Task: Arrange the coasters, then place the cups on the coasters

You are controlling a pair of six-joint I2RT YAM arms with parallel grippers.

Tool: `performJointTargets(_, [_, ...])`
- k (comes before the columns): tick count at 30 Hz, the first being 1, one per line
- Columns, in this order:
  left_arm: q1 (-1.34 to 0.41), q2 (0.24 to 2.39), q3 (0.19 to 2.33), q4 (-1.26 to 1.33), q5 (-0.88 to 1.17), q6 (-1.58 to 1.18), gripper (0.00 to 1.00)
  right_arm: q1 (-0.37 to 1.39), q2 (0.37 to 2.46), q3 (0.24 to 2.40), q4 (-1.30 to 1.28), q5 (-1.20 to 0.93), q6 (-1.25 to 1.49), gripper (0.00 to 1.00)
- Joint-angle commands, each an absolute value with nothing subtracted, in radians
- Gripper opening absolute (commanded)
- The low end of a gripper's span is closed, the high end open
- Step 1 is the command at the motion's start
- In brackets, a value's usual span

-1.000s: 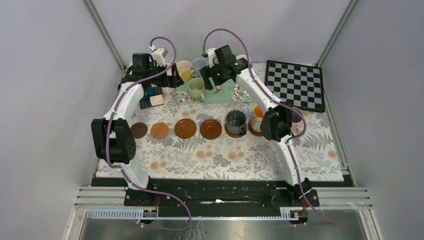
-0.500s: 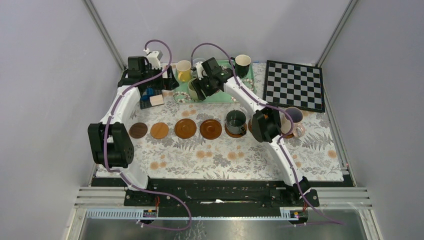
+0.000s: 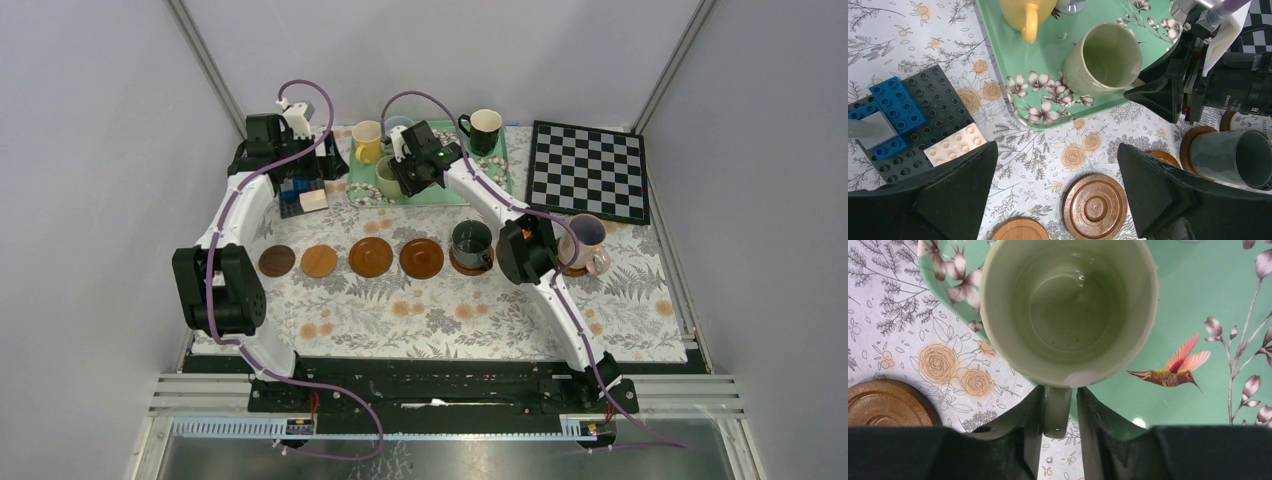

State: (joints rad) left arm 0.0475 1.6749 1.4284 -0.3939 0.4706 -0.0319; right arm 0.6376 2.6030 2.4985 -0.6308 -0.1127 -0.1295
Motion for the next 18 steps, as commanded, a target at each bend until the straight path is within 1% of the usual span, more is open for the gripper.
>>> performJointTargets(1, [0.050,1.656,1.435,-0.341,0.477,-0.032,0.99,0.640,2.602,2.509,-0.583,-0.078,-0.150,0.32])
performJointTargets(2, [0.049,1.659,1.437,-0.340,0.478,-0.032,0.99,0.638,2.601,2.511,-0.584,-0.073,-0.153,0.28])
performJointTargets(4, [0.051,1.662,1.442,-0.339,0.478,-0.032,0.99,0.638,2.597,2.516,-0.591,-0.069,-0.160,0.15])
performJointTargets(5, [0.052,1.663,1.442,-0.339,0.480,-0.031,0.99,0.638,2.595,2.523,-0.598,-0.069,-0.166,0.06])
performJointTargets(6, [0.053,1.665,1.442,-0.337,0.480,-0.029,0.99,0.637,2.592,2.527,-0.604,-0.072,-0.171,0.00])
performJointTargets(12, [0.055,1.670,1.443,-0.325,0.488,-0.035,0.99,0.637,2.542,2.521,-0.569,-0.069,-0.183,0.00])
performJointTargets(18, [0.054,1.674,1.444,-0.316,0.500,-0.045,0.99,0.636,2.423,2.410,-0.405,-0.069,-0.133,0.00])
